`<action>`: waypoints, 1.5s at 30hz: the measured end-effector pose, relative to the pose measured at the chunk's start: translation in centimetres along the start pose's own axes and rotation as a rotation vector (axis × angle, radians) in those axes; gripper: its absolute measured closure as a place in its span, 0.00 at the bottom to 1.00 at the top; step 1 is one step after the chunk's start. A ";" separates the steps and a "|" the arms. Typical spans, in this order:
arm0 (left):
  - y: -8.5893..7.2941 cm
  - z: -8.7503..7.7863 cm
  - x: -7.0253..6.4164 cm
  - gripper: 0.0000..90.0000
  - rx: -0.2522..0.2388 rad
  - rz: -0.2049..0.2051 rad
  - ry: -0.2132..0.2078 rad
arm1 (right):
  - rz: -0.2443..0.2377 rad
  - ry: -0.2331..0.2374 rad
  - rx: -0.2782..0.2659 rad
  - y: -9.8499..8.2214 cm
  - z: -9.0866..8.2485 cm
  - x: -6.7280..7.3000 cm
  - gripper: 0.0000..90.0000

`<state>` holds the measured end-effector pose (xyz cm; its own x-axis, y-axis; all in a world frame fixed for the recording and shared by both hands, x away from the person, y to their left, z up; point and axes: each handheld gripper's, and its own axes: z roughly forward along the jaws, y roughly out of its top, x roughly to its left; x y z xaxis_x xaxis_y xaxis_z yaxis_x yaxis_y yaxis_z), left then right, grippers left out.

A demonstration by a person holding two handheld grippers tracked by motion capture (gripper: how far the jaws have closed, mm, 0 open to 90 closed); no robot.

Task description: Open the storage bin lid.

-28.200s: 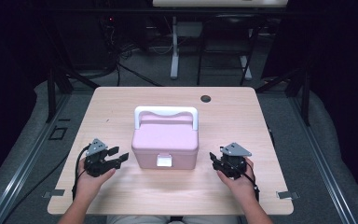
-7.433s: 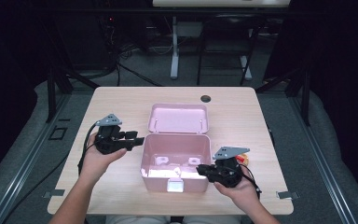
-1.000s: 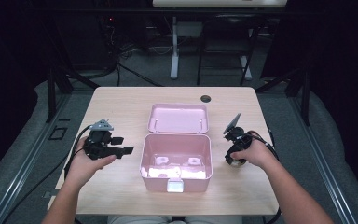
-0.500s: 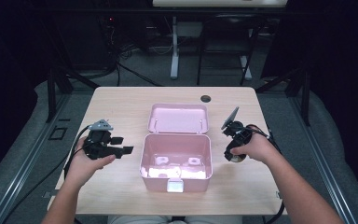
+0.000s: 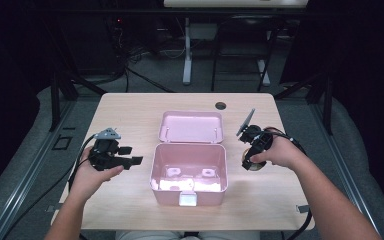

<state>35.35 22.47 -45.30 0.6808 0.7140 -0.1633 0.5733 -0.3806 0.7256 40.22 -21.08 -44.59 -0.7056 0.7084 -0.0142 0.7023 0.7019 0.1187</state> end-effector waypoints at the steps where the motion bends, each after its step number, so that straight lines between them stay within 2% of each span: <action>1: 0.0 0.0 0.0 0.42 -0.001 0.000 0.001 | -0.027 -0.001 0.002 0.0 -0.3 0.0 0.22; 14: 0.0 0.0 0.1 0.42 0.000 -0.002 0.001 | -0.095 -0.005 -0.006 1.2 -3.3 1.1 0.22; 18: 0.0 0.1 0.1 0.42 0.004 -0.002 0.001 | -0.150 -0.029 -0.014 1.7 -3.8 1.5 0.22; 24: 0.0 0.1 0.1 0.42 0.004 -0.002 0.002 | -0.256 -0.027 -0.022 2.4 -4.4 2.4 0.22; 30: 0.0 0.1 0.1 0.42 0.005 -0.004 0.001 | -0.333 -0.018 -0.011 3.0 -4.6 3.7 0.22; 45: 0.0 0.2 0.1 0.42 0.006 -0.002 0.002 | -0.440 -0.007 -0.011 5.2 -4.7 6.4 0.22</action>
<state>35.47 22.39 -45.50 0.6787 0.7159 -0.1638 0.5775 -0.3825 0.7213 38.89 -13.22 -39.40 -0.9366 0.3428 -0.0725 0.3340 0.9361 0.1105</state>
